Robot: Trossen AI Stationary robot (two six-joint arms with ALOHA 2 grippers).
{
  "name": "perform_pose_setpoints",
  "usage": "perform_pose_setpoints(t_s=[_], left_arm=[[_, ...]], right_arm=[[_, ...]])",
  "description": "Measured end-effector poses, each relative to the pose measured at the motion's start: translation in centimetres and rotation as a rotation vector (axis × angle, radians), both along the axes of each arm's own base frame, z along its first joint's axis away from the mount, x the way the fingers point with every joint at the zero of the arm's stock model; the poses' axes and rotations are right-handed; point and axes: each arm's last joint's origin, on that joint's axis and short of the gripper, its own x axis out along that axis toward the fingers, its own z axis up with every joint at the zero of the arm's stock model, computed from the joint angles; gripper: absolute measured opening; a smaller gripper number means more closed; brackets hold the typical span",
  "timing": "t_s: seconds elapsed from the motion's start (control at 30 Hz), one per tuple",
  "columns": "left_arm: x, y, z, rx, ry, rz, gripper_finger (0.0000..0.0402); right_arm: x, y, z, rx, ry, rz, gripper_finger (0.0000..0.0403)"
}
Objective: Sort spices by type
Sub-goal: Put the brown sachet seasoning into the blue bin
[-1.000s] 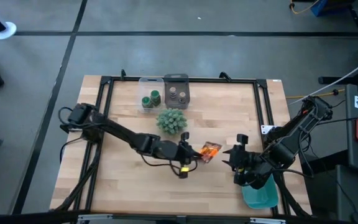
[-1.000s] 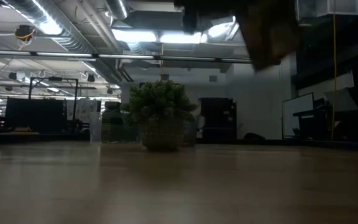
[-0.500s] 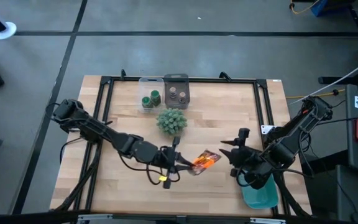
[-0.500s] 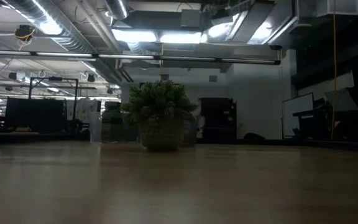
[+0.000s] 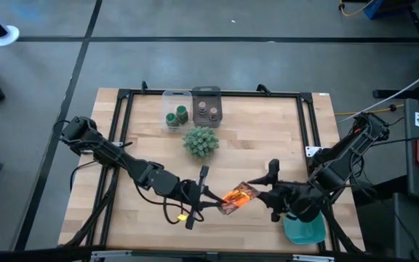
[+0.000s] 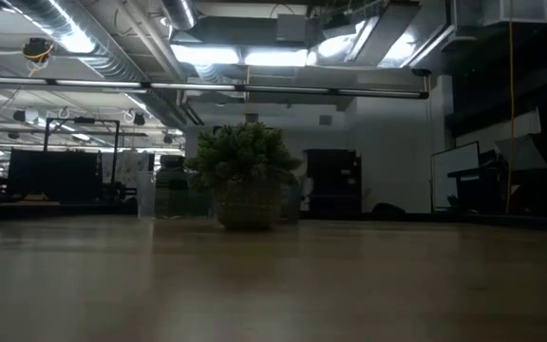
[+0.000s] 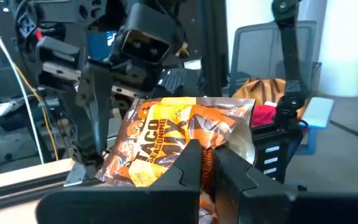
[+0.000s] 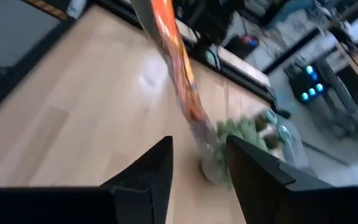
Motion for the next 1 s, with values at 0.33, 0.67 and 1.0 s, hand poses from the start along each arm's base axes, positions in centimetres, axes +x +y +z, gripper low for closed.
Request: perform_pose_setpoints(t_s=[0.33, 0.67, 1.0], left_arm=[[0.0, 0.0, 0.0, 0.022, -0.004, -0.001, 0.0006], [0.0, 0.0, 0.4, 0.031, -0.044, -0.001, 0.0004], [0.0, 0.0, 0.1, 0.042, -0.02, 0.006, 0.0035]], right_arm=[[0.6, 0.6, 1.2, -0.046, -0.093, 0.091, 0.0147], [0.9, 0.4, 1.2, -0.038, -0.08, 0.112, 0.0067], [1.9, -0.7, 1.1, 0.013, -0.056, 0.115, 0.0013]])
